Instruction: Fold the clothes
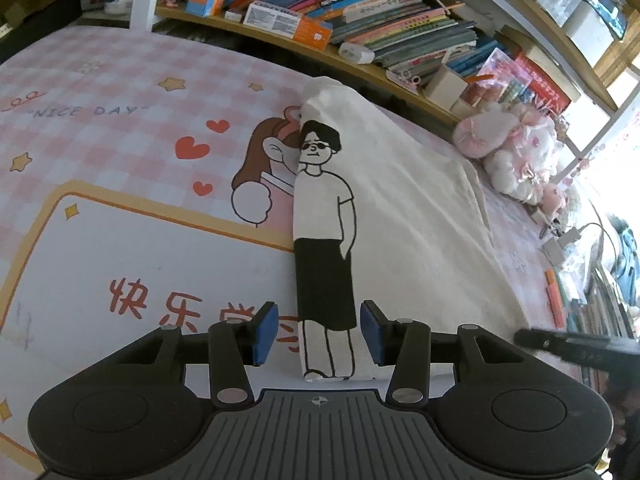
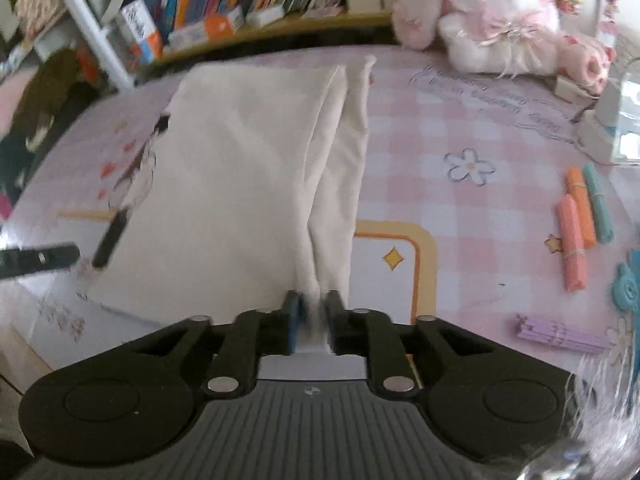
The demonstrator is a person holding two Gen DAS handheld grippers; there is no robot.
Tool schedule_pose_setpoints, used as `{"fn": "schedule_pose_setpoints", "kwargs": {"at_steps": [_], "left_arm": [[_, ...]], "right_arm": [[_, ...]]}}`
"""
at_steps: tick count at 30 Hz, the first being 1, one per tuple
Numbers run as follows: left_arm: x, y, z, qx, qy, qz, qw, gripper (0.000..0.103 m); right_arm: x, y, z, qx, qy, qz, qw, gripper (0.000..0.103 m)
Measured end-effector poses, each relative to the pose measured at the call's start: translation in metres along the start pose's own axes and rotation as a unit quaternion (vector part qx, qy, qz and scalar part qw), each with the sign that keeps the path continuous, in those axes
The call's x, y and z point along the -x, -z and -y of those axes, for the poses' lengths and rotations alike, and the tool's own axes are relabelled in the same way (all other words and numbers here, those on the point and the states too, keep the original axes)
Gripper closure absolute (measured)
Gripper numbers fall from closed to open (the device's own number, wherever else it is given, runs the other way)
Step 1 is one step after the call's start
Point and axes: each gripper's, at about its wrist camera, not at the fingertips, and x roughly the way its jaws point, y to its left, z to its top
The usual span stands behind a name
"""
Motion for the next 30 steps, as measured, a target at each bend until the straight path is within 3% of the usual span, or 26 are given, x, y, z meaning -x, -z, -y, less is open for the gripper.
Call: {"fn": "schedule_pose_setpoints", "kwargs": {"at_steps": [7, 10, 14, 16, 17, 18, 20, 25, 30], "left_arm": [[-0.020, 0.001, 0.004, -0.012, 0.000, -0.022, 0.9997, 0.059], [-0.025, -0.001, 0.003, -0.003, 0.001, -0.022, 0.9998, 0.060], [-0.028, -0.003, -0.002, 0.018, 0.015, -0.021, 0.9995, 0.063], [-0.029, -0.002, -0.004, 0.029, 0.022, -0.023, 0.9991, 0.070], [-0.029, -0.002, -0.005, 0.037, 0.024, -0.023, 0.9988, 0.076], [-0.030, -0.001, -0.008, 0.048, 0.028, -0.025, 0.9981, 0.090], [-0.029, 0.000, -0.012, 0.063, 0.035, -0.024, 0.9971, 0.099], [-0.008, -0.005, -0.014, 0.026, 0.015, -0.010, 0.9995, 0.100], [0.018, -0.005, -0.046, 0.030, -0.015, -0.020, 0.9992, 0.100]], "right_arm": [[-0.009, -0.004, 0.012, -0.050, -0.020, -0.020, 0.998, 0.075], [-0.013, -0.004, 0.023, -0.088, -0.037, -0.026, 0.995, 0.075], [-0.015, -0.004, 0.025, -0.094, -0.044, -0.030, 0.994, 0.078], [-0.015, -0.004, 0.022, -0.085, -0.043, -0.033, 0.995, 0.082], [-0.015, -0.004, 0.021, -0.082, -0.042, -0.033, 0.995, 0.083], [-0.015, -0.003, 0.019, -0.080, -0.041, -0.033, 0.995, 0.084], [-0.015, -0.002, 0.017, -0.078, -0.040, -0.033, 0.996, 0.085], [-0.015, 0.003, 0.005, -0.071, -0.062, -0.051, 0.994, 0.087], [-0.015, 0.014, -0.036, -0.013, -0.114, -0.092, 0.989, 0.087]]}}
